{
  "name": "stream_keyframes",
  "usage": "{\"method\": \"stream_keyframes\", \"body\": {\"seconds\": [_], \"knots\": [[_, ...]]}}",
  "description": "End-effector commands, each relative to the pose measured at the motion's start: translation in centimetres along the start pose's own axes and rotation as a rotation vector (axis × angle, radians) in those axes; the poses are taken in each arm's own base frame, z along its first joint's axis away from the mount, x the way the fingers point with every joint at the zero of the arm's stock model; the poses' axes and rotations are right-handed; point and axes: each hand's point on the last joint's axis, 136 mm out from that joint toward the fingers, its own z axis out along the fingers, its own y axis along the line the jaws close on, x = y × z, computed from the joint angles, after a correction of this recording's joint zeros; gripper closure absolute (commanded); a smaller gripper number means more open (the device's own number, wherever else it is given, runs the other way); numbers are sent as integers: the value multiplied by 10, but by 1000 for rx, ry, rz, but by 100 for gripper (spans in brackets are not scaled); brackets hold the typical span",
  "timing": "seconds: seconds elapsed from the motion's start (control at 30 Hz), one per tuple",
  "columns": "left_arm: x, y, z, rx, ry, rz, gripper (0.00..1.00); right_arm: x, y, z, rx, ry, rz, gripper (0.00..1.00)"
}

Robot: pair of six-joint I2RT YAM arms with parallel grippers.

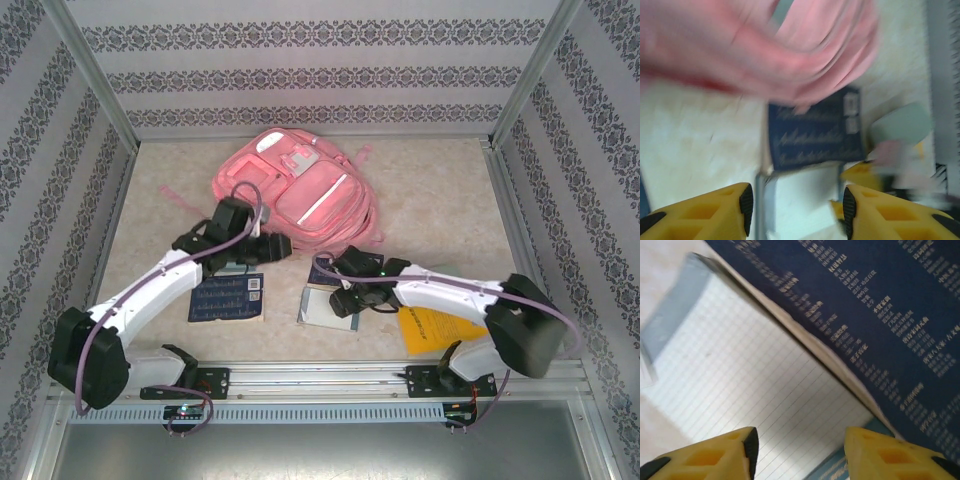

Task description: Pack the student bag

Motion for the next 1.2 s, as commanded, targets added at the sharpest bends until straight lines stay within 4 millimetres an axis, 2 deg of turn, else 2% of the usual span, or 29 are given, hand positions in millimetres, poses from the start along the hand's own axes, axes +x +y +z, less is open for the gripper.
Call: {"method": "stream_keyframes", "body": {"seconds": [0.0, 0.1, 0.2, 0.3, 0.37, 0.4, 0.47, 0.73, 0.87, 1.17], "knots": [[19, -6, 8, 22, 16, -42, 47, -3, 13, -21, -130, -94, 107, 39], [45, -7, 25, 42, 77, -37, 46, 4, 8, -27, -253, -134, 302, 36], [63, -6, 41, 51, 132, -29, 47, 16, -5, -24, -336, -149, 482, 39], [76, -3, 54, 48, 171, -28, 49, 30, -14, -18, -375, -126, 570, 40], [84, -1, 63, 43, 201, -31, 50, 32, -14, -18, -385, -121, 580, 40], [88, 1, 67, 36, 214, -34, 51, 43, -17, -9, -371, -92, 599, 40], [93, 4, 73, 31, 233, -34, 52, 46, -16, -4, -397, -76, 619, 40], [113, 11, 88, 46, 301, -44, 60, 40, -6, 13, -482, -35, 662, 45], [121, 12, 93, 57, 322, -51, 66, 32, 1, 11, -538, -50, 669, 47], [129, 19, 96, 55, 341, -49, 72, 31, 1, 7, -547, -66, 664, 50]]}}
